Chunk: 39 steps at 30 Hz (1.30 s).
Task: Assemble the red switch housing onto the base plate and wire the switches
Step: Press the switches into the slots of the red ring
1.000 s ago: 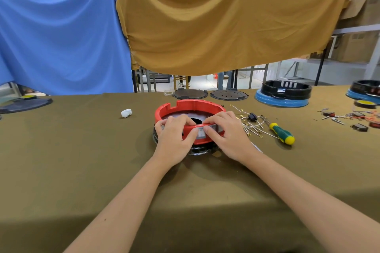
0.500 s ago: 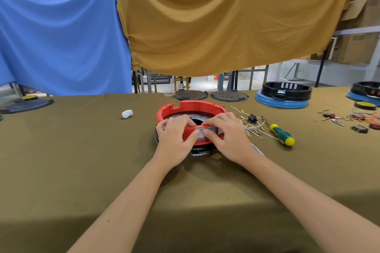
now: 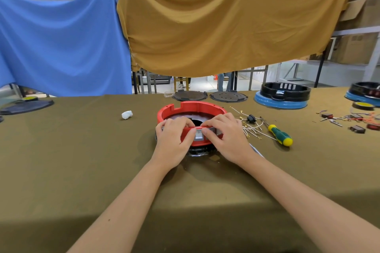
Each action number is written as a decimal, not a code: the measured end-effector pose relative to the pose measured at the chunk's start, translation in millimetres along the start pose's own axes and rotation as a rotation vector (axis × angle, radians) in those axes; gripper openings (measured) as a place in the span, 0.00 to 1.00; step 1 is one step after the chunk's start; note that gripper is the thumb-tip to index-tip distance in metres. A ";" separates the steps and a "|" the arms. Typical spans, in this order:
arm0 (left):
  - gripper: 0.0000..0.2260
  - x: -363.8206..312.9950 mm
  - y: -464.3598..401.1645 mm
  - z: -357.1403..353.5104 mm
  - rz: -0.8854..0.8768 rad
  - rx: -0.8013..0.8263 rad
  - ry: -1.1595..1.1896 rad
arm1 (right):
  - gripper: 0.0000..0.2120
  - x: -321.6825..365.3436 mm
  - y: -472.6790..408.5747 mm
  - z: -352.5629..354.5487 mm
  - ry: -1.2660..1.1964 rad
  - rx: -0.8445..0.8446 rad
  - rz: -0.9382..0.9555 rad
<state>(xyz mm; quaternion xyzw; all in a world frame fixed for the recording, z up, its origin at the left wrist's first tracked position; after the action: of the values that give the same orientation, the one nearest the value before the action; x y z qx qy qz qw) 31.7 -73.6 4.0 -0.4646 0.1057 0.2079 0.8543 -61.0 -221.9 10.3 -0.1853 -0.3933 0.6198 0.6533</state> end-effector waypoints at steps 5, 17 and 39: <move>0.06 1.1 1.8 1.3 -0.013 -0.005 -0.005 | 0.13 -3.2 3.2 -0.1 0.006 0.007 0.020; 0.07 10.6 -4.1 8.3 0.130 -0.088 0.210 | 0.09 -26.3 -3.1 15.0 -0.307 -0.156 -0.278; 0.14 59.9 -11.9 -15.1 0.607 -0.144 0.467 | 0.13 -164.7 -54.5 16.7 0.370 0.269 -0.615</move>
<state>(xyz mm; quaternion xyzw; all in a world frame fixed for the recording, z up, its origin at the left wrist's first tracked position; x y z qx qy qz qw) 90.7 -76.6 -17.7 -0.5059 0.4152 0.3468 0.6719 -24.4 -392.3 13.6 -0.0798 -0.2214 0.3970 0.8871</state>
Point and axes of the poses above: each hand's wrist, its own y-axis away from the middle knuckle, its own z-axis out of the back of the hand, x = y × z, the point moved 3 cm from there along -y, towards the middle knuckle
